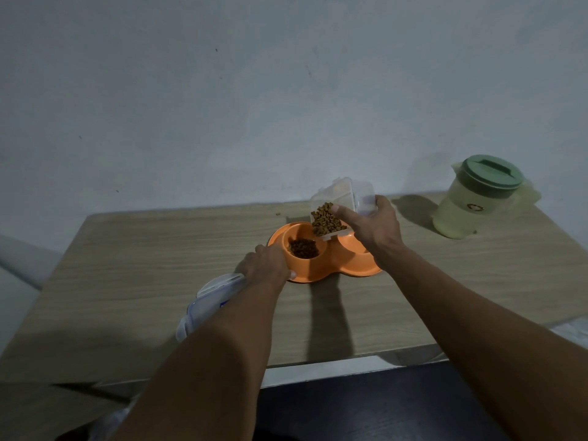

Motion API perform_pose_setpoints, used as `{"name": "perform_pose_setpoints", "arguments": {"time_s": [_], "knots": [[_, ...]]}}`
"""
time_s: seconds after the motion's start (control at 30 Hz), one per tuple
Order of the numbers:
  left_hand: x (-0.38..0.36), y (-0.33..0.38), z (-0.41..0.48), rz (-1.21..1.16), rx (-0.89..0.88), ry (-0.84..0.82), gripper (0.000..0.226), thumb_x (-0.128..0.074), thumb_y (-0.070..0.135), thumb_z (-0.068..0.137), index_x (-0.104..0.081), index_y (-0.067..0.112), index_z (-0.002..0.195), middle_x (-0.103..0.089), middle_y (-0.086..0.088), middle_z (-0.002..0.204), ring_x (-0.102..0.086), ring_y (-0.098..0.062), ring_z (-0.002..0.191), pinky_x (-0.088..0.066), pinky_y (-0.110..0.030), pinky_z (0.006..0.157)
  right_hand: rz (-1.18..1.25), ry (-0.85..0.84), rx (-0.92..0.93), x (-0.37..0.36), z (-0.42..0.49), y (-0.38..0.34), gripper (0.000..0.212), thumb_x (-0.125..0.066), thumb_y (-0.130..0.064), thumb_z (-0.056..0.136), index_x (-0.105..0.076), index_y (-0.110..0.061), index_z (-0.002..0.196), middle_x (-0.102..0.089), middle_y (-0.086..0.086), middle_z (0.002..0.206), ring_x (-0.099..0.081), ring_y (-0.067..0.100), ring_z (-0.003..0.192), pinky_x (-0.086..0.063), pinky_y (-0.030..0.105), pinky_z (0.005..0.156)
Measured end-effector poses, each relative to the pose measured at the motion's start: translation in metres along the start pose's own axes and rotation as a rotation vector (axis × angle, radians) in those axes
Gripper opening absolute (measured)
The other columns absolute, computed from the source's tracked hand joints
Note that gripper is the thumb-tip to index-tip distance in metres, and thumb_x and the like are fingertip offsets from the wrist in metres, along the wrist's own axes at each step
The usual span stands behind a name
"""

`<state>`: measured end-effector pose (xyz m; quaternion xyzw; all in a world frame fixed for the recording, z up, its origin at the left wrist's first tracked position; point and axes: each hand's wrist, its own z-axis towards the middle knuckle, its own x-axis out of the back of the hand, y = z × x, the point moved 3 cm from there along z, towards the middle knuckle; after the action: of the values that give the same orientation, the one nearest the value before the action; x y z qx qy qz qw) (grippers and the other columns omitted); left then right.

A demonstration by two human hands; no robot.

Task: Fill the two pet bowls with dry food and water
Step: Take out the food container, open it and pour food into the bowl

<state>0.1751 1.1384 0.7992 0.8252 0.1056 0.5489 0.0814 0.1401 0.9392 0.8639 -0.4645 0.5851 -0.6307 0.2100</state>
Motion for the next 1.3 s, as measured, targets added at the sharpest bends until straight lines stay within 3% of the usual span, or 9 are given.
{"name": "perform_pose_setpoints", "arguments": {"time_s": [0.43,0.83,1.1,1.17,1.3], "knots": [[-0.001,-0.001,-0.001,-0.006,-0.008,0.005,0.066,-0.080,0.047,0.072,-0.057,0.019,0.126,-0.053,-0.010,0.128,-0.052,-0.034,0.122,-0.045,-0.052,0.099,-0.016,0.007,-0.003,0.000,-0.004,-0.001,0.089,-0.086,-0.060,0.054,-0.049,-0.021,0.126,-0.061,0.005,0.121,-0.059,0.026,0.110,-0.053,0.049,0.094],[0.003,0.000,-0.003,-0.003,-0.004,-0.005,0.069,-0.079,0.047,0.073,-0.054,0.019,0.131,-0.050,-0.010,0.132,-0.049,-0.034,0.126,-0.043,-0.052,0.100,0.009,-0.001,-0.016,0.001,-0.002,-0.002,0.105,-0.083,-0.072,0.039,-0.050,-0.023,0.126,-0.064,0.004,0.120,-0.062,0.027,0.110,-0.056,0.051,0.091],[0.008,0.006,-0.011,-0.006,-0.002,0.021,0.064,-0.080,0.047,0.072,-0.058,0.020,0.126,-0.053,-0.008,0.129,-0.052,-0.033,0.123,-0.046,-0.052,0.098,0.054,0.012,-0.041,0.009,-0.006,-0.004,0.089,-0.083,-0.068,0.042,-0.053,-0.026,0.115,-0.065,0.003,0.114,-0.063,0.026,0.105,-0.056,0.050,0.090],[0.010,0.006,-0.014,0.001,0.009,0.026,0.064,-0.080,0.048,0.071,-0.059,0.020,0.124,-0.055,-0.008,0.127,-0.054,-0.033,0.121,-0.047,-0.052,0.097,0.119,0.012,-0.087,0.011,-0.006,-0.003,0.086,-0.084,-0.065,0.045,-0.055,-0.022,0.114,-0.065,0.003,0.112,-0.064,0.026,0.104,-0.057,0.049,0.087],[0.006,0.003,-0.016,0.005,-0.008,0.036,0.055,-0.077,0.047,0.075,-0.064,0.015,0.118,-0.061,-0.009,0.120,-0.060,-0.033,0.112,-0.050,-0.047,0.094,0.352,-0.018,-0.247,0.014,-0.007,0.005,0.081,-0.085,-0.043,0.071,-0.046,-0.010,0.134,-0.056,0.005,0.123,-0.059,0.029,0.105,-0.055,0.039,0.080]]}}
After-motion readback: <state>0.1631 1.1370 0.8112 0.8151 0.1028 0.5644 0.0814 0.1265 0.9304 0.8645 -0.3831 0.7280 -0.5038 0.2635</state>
